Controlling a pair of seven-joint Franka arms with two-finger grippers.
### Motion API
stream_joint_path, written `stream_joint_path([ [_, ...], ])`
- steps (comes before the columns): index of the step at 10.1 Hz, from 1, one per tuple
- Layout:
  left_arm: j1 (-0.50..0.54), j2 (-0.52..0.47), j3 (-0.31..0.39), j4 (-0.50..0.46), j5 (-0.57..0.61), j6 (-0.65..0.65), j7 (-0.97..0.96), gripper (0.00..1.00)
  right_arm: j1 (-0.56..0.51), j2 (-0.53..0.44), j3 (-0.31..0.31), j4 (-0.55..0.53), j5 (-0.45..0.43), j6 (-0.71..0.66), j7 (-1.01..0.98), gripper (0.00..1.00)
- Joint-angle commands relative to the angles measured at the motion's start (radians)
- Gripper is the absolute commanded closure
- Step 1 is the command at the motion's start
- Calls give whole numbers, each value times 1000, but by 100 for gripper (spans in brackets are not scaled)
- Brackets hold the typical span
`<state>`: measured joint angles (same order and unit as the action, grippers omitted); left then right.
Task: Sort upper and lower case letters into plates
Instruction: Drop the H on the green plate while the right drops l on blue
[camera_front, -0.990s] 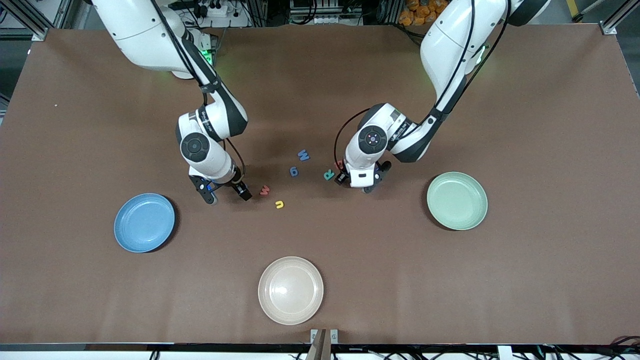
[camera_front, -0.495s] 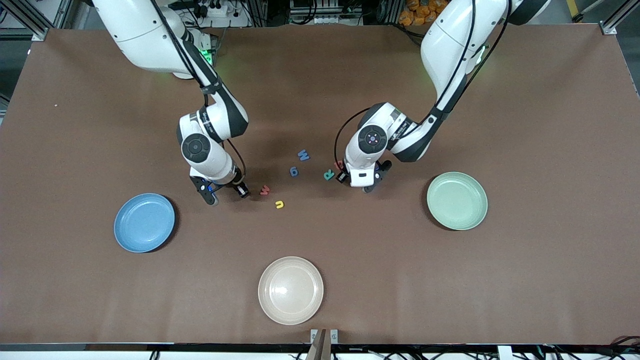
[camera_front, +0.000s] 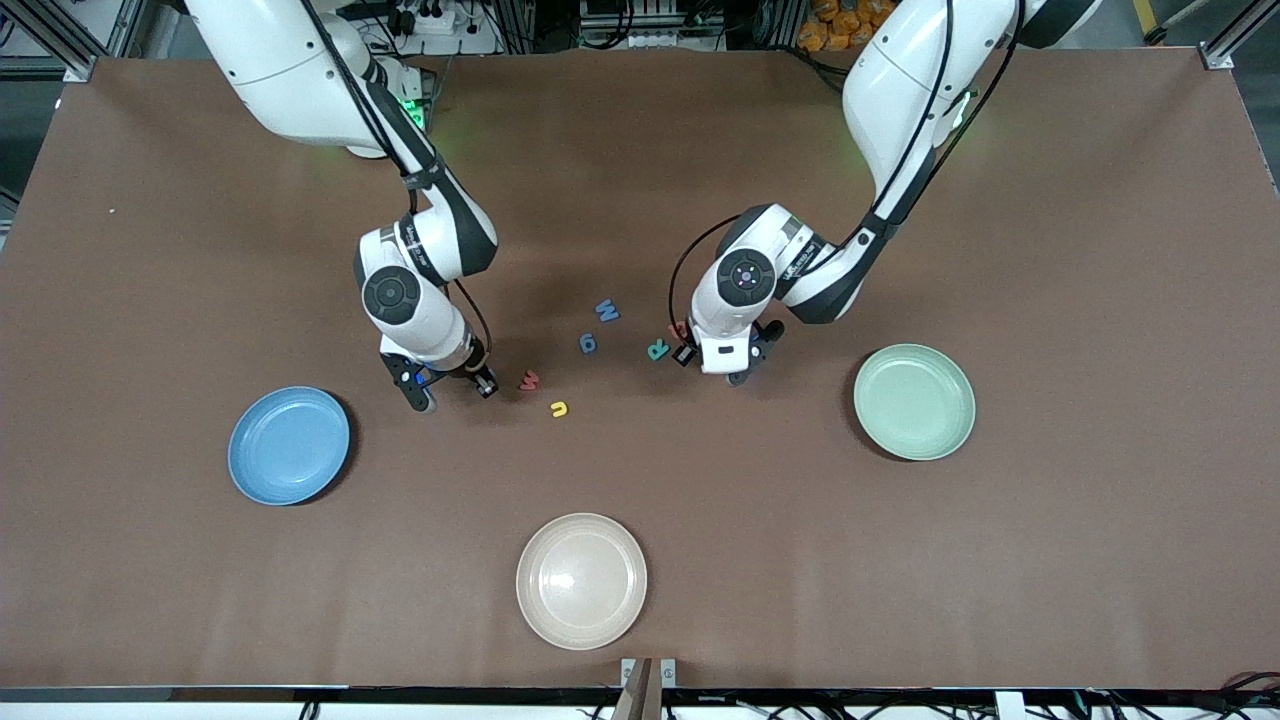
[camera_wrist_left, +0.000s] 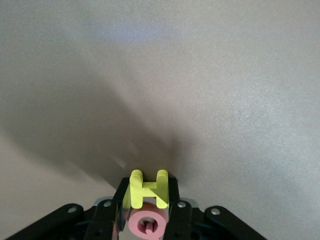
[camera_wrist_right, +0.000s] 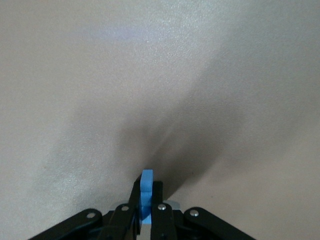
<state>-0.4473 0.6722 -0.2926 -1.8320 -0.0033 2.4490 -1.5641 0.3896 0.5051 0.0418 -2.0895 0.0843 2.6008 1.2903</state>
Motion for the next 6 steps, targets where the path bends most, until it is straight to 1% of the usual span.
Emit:
stream_joint_path([
  [1,2,15,10,7,34,12,-21,80,-6,-14,1,14,11,-2,3,100],
  [2,22,6,12,10,35,-5,-16,80,-9,-37,-5,17,6,-22,-8,100],
  [4,67,-9,9,69,35,-141,47,80,-14,-71,-42,70,5,-141,-99,100],
  [5,85,-19,7,88,35,-187,79,80,-38,-69,-48,107,5,-184,-150,100],
  [6,110,-31,7,88,34,-203,126,80,-75,-68,-48,120,5,-188,-222,100],
])
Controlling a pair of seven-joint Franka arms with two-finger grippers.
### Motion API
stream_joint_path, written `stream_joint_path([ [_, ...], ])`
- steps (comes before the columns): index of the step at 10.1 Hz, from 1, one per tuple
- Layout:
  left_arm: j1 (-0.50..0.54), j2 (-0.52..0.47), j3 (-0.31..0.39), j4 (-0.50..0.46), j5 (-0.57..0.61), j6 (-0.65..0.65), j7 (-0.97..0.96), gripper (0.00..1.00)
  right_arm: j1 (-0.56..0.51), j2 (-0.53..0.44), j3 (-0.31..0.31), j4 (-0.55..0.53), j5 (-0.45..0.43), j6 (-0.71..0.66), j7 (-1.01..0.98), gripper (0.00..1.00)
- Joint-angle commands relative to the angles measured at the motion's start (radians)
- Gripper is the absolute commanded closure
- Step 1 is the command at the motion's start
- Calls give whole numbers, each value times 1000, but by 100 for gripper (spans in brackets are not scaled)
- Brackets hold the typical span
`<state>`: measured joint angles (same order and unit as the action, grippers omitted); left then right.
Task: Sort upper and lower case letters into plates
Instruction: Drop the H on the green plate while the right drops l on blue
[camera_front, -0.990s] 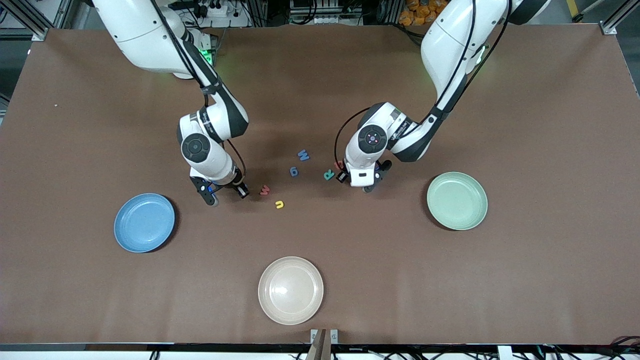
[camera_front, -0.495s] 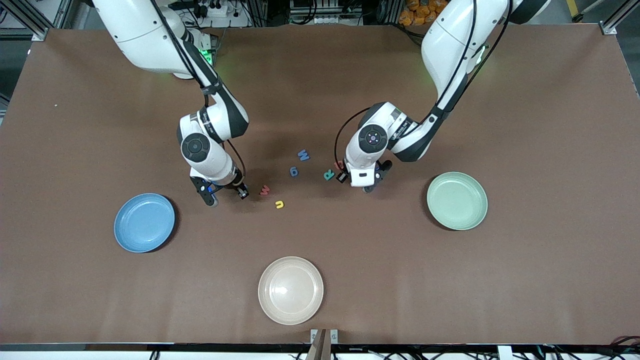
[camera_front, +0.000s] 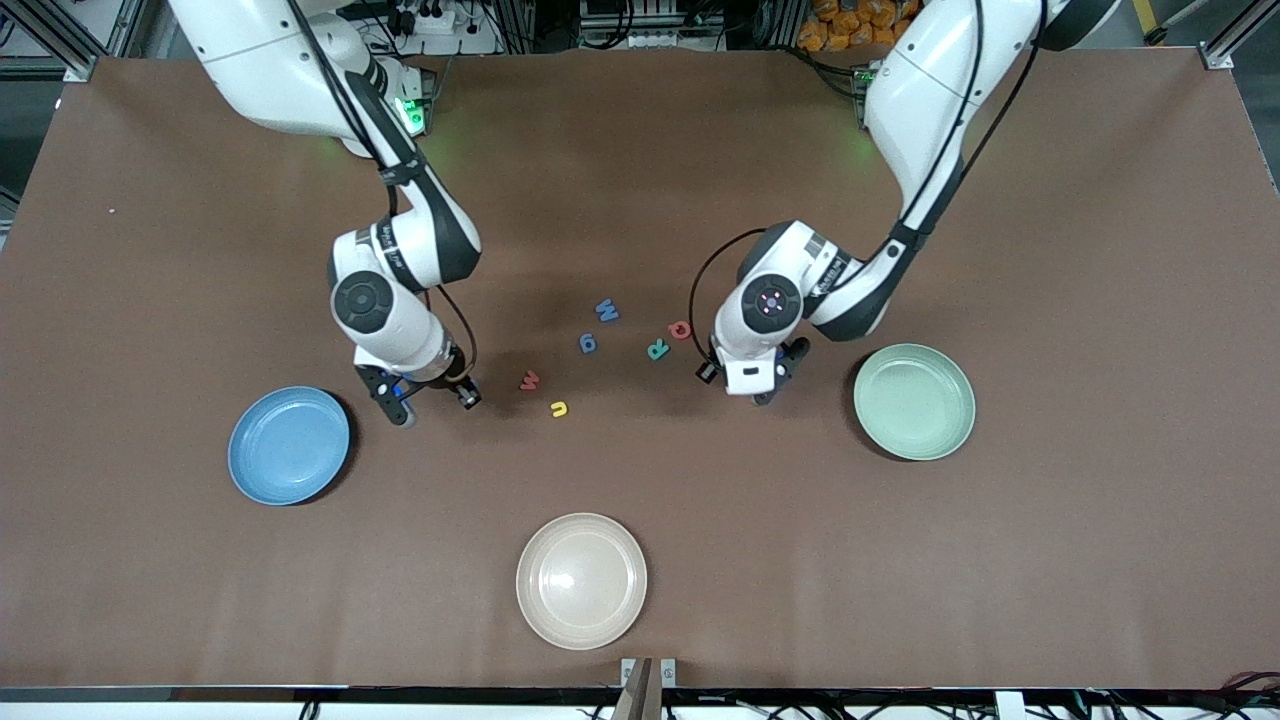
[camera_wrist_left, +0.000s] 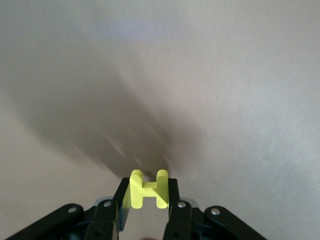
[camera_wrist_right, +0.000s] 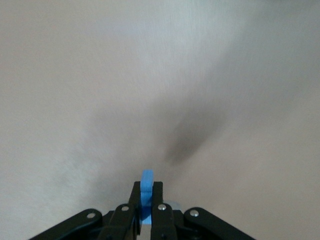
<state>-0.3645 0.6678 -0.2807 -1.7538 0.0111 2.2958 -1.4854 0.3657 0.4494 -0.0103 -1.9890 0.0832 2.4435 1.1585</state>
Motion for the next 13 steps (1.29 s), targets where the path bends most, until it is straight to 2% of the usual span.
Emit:
stream_joint_path([
  [1,59,-30,-5,10,20,-64,115,80,-89,-14,4,24,6,-32,-177,100],
  [3,137,-36,-5,8,20,-111,277,80,-149,-18,-19,39,-14,-63,-352,100],
  [5,220,-53,-9,7,18,-168,419,80,-191,-8,-80,114,-94,-124,-519,100],
  [7,301,-72,-12,4,13,-231,554,80,-279,3,-80,153,-106,-146,-716,100],
  [8,323,-91,-12,7,10,-275,595,80,-316,15,-80,165,-105,-146,-796,96],
  [9,340,-105,-12,4,10,-300,640,80,-335,23,-80,167,-105,-146,-831,51],
  [10,389,-105,-12,-7,10,-300,724,79,-333,23,-79,165,-100,-146,-817,1],
  [11,432,-102,-14,-21,4,-300,799,79,-329,25,-79,164,-100,-149,-812,0],
  [13,438,-93,-14,-26,4,-296,818,68,-315,23,-76,164,-91,-152,-810,0],
])
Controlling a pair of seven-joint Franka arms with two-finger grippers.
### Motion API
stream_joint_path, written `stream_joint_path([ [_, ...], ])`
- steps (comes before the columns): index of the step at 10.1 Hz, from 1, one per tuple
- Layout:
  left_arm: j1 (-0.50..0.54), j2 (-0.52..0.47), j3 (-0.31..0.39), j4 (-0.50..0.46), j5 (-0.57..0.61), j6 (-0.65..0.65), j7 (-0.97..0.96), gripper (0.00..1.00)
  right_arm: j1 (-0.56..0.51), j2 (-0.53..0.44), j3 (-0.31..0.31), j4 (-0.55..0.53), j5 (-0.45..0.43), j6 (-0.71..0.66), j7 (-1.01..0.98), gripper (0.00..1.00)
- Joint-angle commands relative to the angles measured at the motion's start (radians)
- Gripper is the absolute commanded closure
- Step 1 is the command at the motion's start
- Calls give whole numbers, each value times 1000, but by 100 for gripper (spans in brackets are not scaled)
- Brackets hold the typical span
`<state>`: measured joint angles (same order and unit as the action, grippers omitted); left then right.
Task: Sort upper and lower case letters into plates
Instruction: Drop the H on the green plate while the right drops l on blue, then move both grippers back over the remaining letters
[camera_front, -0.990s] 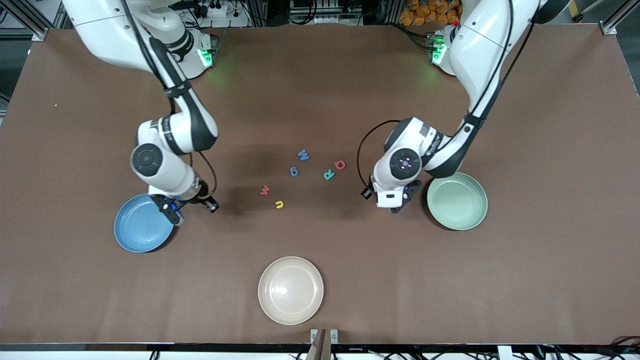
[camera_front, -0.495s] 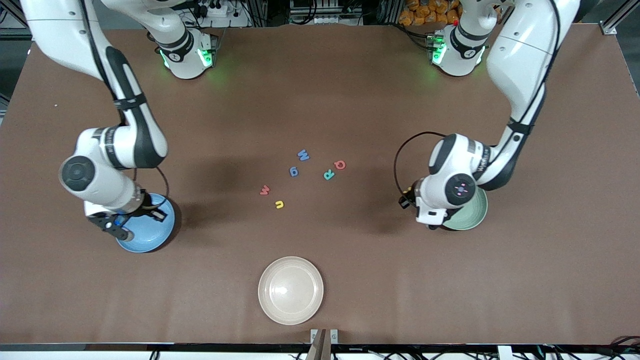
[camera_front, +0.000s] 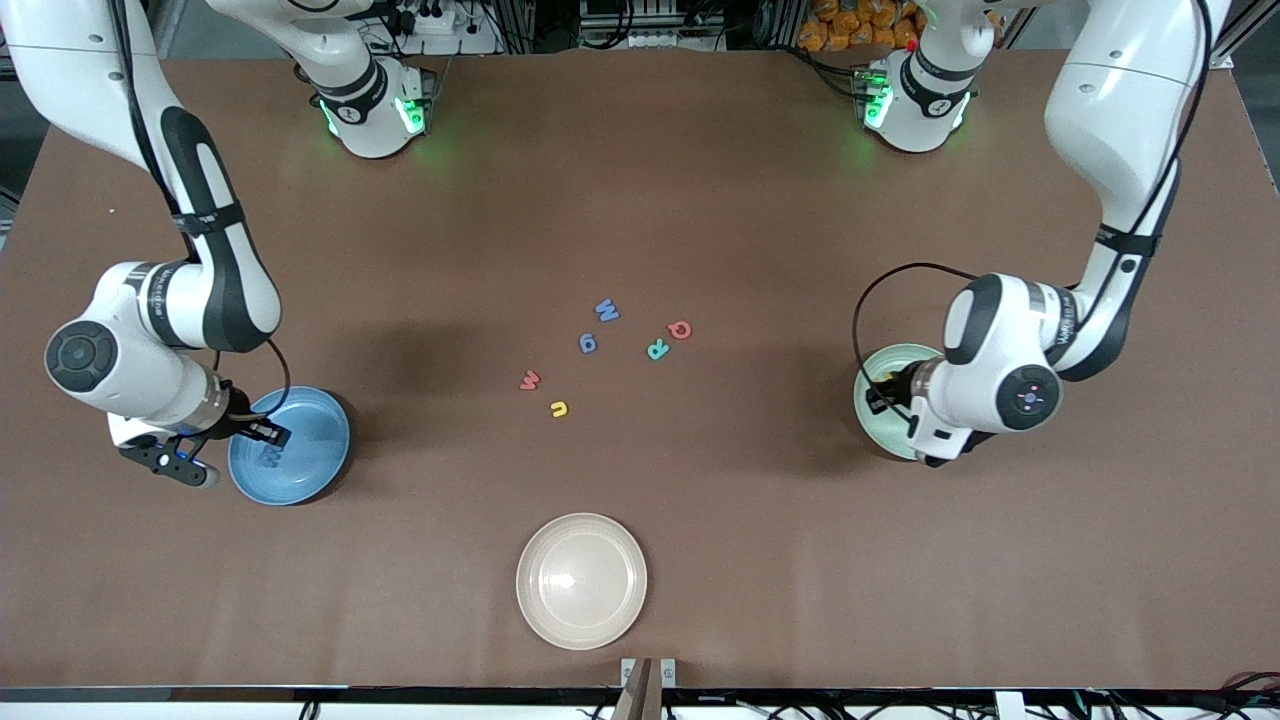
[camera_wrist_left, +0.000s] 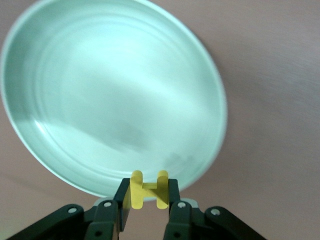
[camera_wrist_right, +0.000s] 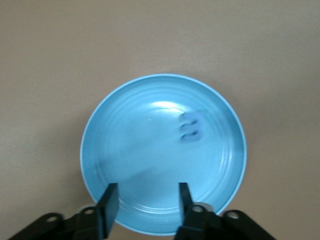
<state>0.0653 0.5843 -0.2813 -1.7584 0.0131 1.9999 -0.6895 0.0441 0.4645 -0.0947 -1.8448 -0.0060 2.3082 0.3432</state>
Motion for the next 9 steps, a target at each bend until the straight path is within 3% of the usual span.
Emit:
stream_joint_path([
  [1,5,-9,-12,-21,2,0,21,26,31,8,10,21,1,-41,25,0],
  [2,4,-9,-13,-19,1,0,21,5,57,8,10,22,3,-52,78,0],
  [3,-2,-9,-13,-18,1,3,19,1,101,8,12,22,3,-52,117,0],
  [5,-31,0,-15,-9,-42,14,-4,1,205,6,13,24,29,-50,178,0],
  [6,-59,8,-13,-4,-95,31,-34,2,265,6,13,32,94,-43,204,0],
  [7,-97,15,-13,0,-116,48,-95,2,320,11,12,53,148,-43,206,0],
  [9,-200,38,-13,22,-119,103,-291,2,416,37,12,68,176,-43,214,0],
])
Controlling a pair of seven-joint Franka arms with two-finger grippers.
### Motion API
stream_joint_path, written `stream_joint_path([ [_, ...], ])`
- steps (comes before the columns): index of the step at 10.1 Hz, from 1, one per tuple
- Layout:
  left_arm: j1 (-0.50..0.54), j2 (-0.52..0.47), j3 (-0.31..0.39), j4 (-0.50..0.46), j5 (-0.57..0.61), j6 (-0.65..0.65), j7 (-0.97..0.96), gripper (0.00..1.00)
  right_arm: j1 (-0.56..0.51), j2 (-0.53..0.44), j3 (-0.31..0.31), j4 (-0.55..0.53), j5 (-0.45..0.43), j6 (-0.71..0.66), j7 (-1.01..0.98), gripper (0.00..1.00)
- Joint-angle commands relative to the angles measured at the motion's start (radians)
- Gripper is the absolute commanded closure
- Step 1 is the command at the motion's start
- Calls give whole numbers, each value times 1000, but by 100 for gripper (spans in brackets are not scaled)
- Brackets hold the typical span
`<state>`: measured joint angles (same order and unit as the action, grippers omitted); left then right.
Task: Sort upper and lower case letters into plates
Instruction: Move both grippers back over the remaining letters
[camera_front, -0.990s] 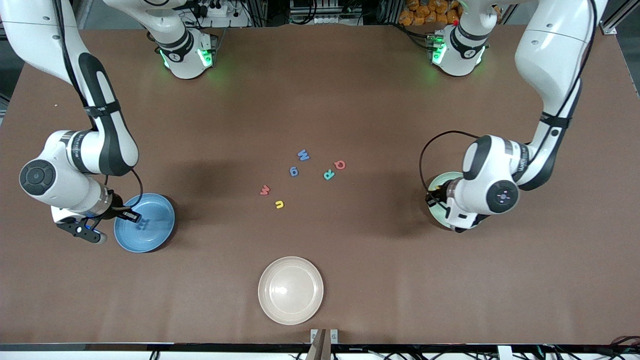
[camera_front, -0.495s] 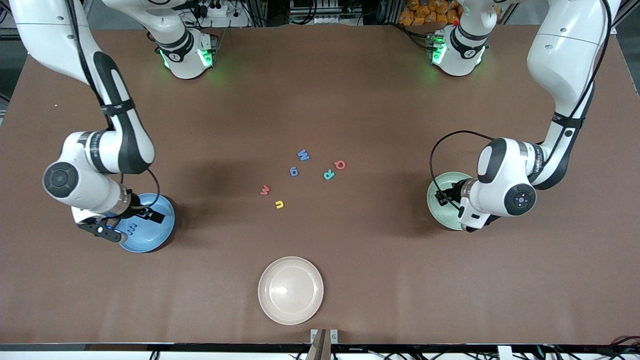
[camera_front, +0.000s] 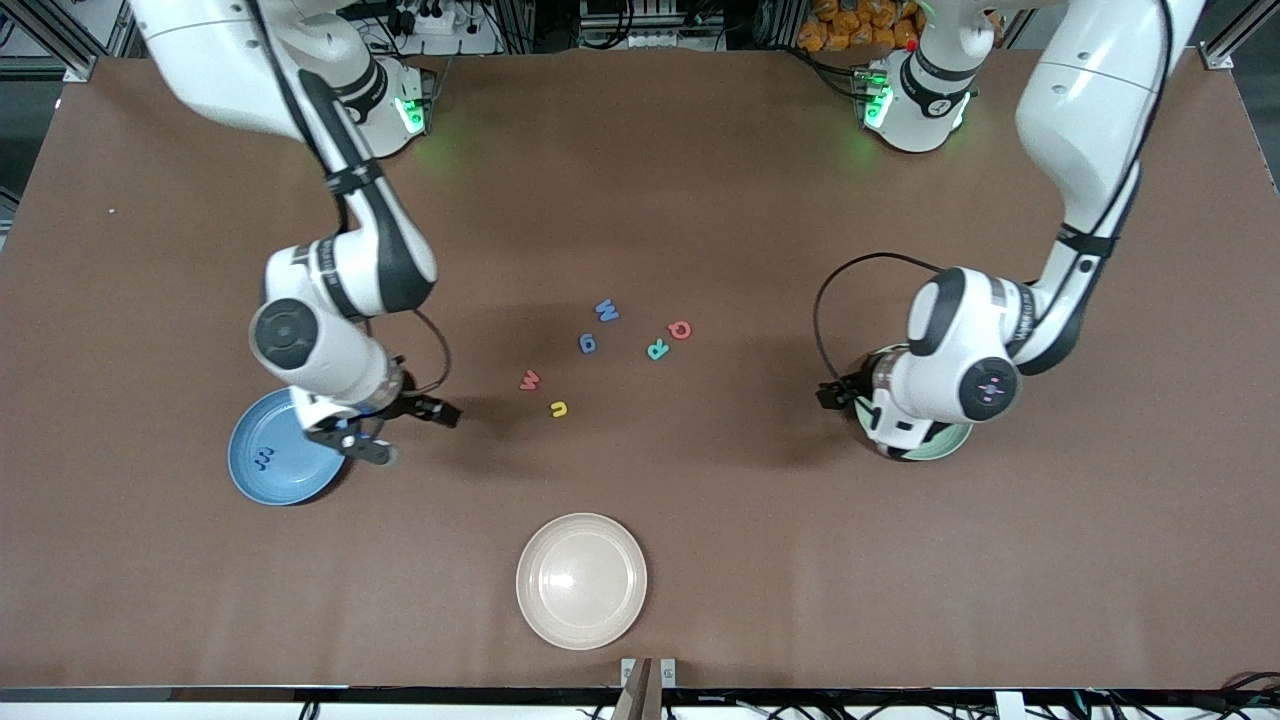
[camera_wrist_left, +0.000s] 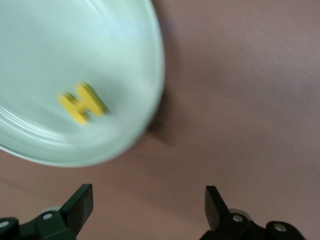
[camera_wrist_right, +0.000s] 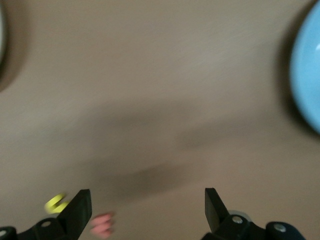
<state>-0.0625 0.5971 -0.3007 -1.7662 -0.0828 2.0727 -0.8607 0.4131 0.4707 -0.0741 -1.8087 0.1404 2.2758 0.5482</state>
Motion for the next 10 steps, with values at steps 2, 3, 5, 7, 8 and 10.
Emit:
stream_joint_path([
  [2,-152,70,6,70,-26,70,-309,1,143,52,-9,40,6,-7,-40,0],
  [3,-186,75,6,70,-69,111,-375,0,176,72,-9,58,-4,-5,-109,0],
  [5,-267,87,8,54,-130,200,-492,0,252,135,-10,107,-22,-4,-140,0],
  [7,-301,87,8,27,-149,242,-613,0,295,161,-10,101,-28,36,-145,0],
  [8,-309,81,8,-10,-167,279,-671,0,317,167,-10,97,-36,39,-163,0],
  [10,-324,55,5,-109,-239,387,-711,0,317,166,-9,54,-38,76,-220,0],
])
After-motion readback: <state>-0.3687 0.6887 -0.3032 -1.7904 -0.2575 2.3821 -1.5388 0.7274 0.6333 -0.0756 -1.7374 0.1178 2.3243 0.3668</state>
